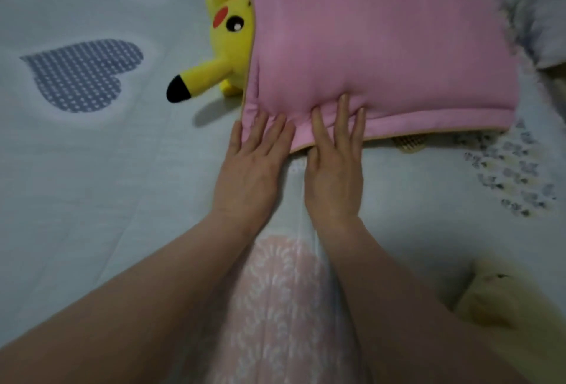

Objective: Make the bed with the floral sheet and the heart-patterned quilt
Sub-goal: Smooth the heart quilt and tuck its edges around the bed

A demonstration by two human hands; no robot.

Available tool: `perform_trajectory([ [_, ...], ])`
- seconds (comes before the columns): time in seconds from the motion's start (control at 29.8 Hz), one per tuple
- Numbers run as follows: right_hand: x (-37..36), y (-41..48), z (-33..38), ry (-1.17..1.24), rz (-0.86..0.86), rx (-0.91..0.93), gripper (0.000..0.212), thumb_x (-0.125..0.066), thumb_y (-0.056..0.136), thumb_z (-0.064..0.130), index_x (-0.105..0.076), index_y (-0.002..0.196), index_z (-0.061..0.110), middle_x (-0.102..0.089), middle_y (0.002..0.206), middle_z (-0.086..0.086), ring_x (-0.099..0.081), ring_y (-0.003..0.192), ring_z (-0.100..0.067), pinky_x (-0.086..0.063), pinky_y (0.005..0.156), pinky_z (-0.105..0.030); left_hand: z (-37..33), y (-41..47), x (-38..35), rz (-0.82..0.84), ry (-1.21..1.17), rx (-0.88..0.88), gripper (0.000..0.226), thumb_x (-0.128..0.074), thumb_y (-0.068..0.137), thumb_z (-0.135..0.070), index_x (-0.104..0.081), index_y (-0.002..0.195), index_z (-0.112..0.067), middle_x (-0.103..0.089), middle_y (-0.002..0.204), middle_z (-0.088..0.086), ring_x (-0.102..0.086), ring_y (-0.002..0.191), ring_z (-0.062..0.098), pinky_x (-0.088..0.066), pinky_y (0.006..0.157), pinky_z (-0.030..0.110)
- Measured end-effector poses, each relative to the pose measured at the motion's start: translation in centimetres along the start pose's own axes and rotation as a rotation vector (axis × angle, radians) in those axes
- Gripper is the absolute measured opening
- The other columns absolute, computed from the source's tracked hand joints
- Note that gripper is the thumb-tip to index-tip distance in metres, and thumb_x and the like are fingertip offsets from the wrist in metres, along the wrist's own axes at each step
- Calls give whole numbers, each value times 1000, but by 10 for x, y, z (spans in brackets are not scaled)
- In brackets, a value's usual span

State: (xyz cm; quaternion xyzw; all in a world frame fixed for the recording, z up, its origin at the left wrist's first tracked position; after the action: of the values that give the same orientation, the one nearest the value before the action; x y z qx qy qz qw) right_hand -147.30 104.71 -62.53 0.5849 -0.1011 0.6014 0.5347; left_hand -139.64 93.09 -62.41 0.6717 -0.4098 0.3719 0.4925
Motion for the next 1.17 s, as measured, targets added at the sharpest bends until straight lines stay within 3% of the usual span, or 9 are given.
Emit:
perform_trajectory([
  [0.2, -6, 6, -2, -161, 227, -22, 62, -21, 88, 19, -48, 143, 14, -29, 158, -17, -19, 147, -40, -20, 121, -40, 1, 9, 2, 142, 149, 37, 60, -32, 79, -15, -60, 131, -6, -60, 134, 15, -50, 129, 42, -38, 103, 65],
  [0.27, 3, -1, 12, -145, 335, -52, 67, -18, 81, 18, -58, 134, 10, -49, 144, -19, -40, 138, -38, -31, 116, -40, -3, 12, 6, 242, 173, 61, 58, -30, 78, -19, -65, 122, -3, -64, 124, 18, -54, 124, 45, -44, 98, 61],
  [0.4, 79, -42, 48, 20, 102, -138, 49, -35, 77, 15, -74, 105, 4, -72, 108, -17, -67, 106, -32, -55, 89, -38, -25, -45, 81, 189, 156, 0, 52, -36, 77, -16, -67, 116, 2, -64, 122, 23, -58, 117, 48, -49, 96, 55],
  [0.57, 109, -169, 96, 140, 352, -96, 54, -40, 69, 12, -73, 111, 5, -68, 122, -11, -63, 118, -26, -41, 102, -33, -39, -179, 106, 191, 113, -78, 49, -43, 80, -12, -59, 123, 3, -64, 124, 24, -58, 116, 48, -25, 111, 48],
  [0.74, 85, -172, 88, 125, 318, -132, 51, -43, 76, 13, -69, 120, 7, -65, 128, -8, -54, 128, -22, -35, 108, -38, -28, -185, 84, 122, 49, -68, 52, -38, 79, -4, -64, 123, 5, -60, 131, 21, -54, 123, 45, -25, 112, 49],
  [0.84, 76, -176, 85, 107, 376, -130, 48, -42, 79, 14, -70, 118, 7, -65, 127, -7, -56, 127, -22, -36, 107, -37, -27, -188, 72, 125, 83, -68, 49, -40, 82, -9, -65, 122, 4, -61, 130, 20, -55, 122, 44, -32, 105, 53],
  [0.94, 85, -165, 88, 91, 427, -132, 45, -43, 73, 15, -76, 104, 10, -72, 112, -5, -64, 114, -20, -47, 98, -32, -31, -175, 85, 286, 134, -49, 48, -40, 77, -17, -73, 107, 1, -69, 112, 20, -66, 106, 43, -44, 99, 52],
  [1.04, 117, -141, 111, 109, 510, -174, 20, -63, 59, 18, -77, 74, 18, -73, 82, 7, -70, 88, -14, -57, 73, -20, -35, -161, 120, 446, 123, -24, 43, -37, 69, -21, -76, 82, -9, -73, 84, 12, -73, 81, 33, -60, 65, 39],
  [1.17, 172, -148, 152, 115, 590, -134, 42, -36, 63, 17, -77, 71, 24, -71, 76, 14, -71, 85, -10, -54, 67, -15, -42, -182, 192, 434, 177, -67, 43, -34, 66, -11, -76, 76, -7, -73, 82, 15, -73, 78, 34, -60, 59, 39],
])
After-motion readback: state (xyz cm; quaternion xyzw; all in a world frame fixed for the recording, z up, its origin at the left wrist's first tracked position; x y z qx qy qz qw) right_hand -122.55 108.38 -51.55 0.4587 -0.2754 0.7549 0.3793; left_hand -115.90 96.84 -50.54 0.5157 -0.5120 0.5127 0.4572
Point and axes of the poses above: each hand's wrist, its own y-axis towards the middle knuckle, its own x-axis out of the back of the hand, z = x × y, the point moved 1 cm from there along y, towards the middle knuckle
